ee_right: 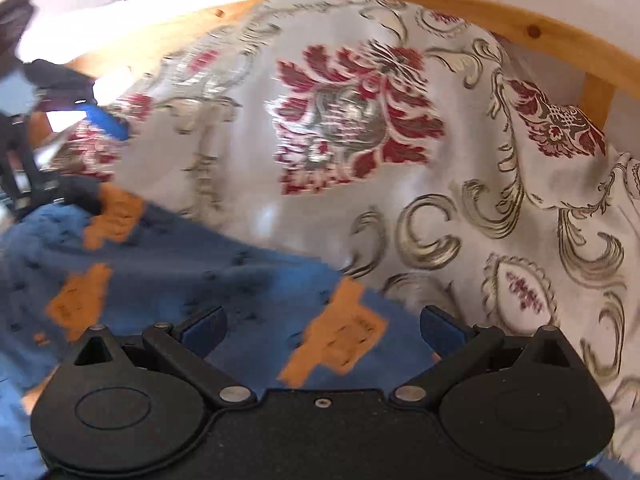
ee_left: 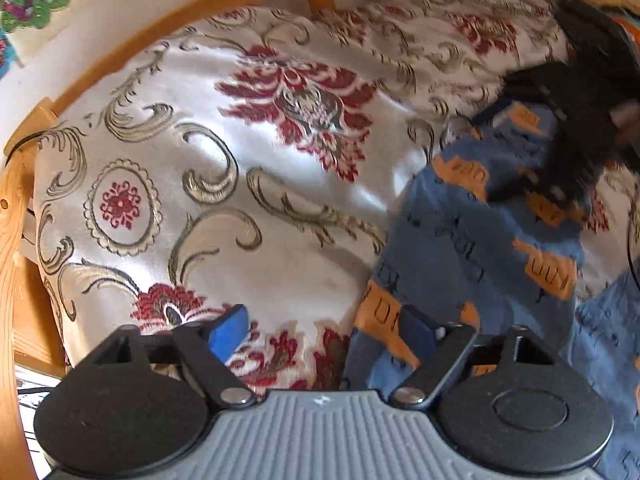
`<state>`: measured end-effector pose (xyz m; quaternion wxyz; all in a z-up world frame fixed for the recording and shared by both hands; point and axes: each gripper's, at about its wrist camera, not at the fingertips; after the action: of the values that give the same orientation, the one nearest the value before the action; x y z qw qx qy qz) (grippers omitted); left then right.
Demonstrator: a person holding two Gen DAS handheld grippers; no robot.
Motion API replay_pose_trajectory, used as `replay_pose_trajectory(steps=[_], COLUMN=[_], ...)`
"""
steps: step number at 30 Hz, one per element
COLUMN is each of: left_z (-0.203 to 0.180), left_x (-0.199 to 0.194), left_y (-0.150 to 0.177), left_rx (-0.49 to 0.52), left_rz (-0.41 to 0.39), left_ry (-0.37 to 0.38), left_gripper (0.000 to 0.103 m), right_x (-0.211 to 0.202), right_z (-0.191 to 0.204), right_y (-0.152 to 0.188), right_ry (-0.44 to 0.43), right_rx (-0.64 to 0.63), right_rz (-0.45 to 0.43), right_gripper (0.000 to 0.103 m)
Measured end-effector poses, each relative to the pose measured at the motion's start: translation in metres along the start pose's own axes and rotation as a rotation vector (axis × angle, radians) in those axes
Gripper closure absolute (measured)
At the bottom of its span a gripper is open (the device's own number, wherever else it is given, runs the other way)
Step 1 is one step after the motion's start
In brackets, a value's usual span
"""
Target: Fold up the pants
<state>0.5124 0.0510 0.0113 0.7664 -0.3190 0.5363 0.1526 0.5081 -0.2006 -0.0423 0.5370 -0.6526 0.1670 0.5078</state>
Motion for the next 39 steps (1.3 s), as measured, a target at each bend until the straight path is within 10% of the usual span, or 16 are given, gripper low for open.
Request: replay_pose_trajectory(steps=[6,14,18,29,39], left_z=[-0.007,-0.004,-0.011,-0.03,-0.083], left_x=[0.002,0.002,0.005,-0.011,-0.067], left_y=[0.004,-0.006,-0.009,0.001,0.047], left_rx=[0.077,0.078,0.082,0.075,0.118], left_rz=[0.056,0.111,0.12,0.023,-0.251], left_ry=[0.019,0.027,-0.006,-0.113,-0.287], left_gripper=[0.059,0.081,0.086,0.102,0.102], right_x=[0.021,0.031,0.031,-0.037,-0.135], right_z=[-0.022,-0.007,-0.001,0.023,0.095], right_y=[-0.018,-0.03,-0.033,0.013,0.094], right_ry=[0.009,0.032,0.054,0.143,0.282], right_rx=[-0.037,-0.198,-0.234,-0.193,-0.216], right_rz=[0.08,0.142,0.154,-0.039,-0.187], right_gripper=[0.022,0.059,0.103,0.103,0.103])
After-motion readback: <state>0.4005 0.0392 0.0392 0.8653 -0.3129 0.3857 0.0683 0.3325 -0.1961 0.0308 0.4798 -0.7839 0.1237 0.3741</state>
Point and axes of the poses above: each gripper's, at about its wrist camera, not at the fingertips, and x roughly the way its jaws point, z to its left, y to its underside, and after that the axes turned 8 degrees about z, right-handed
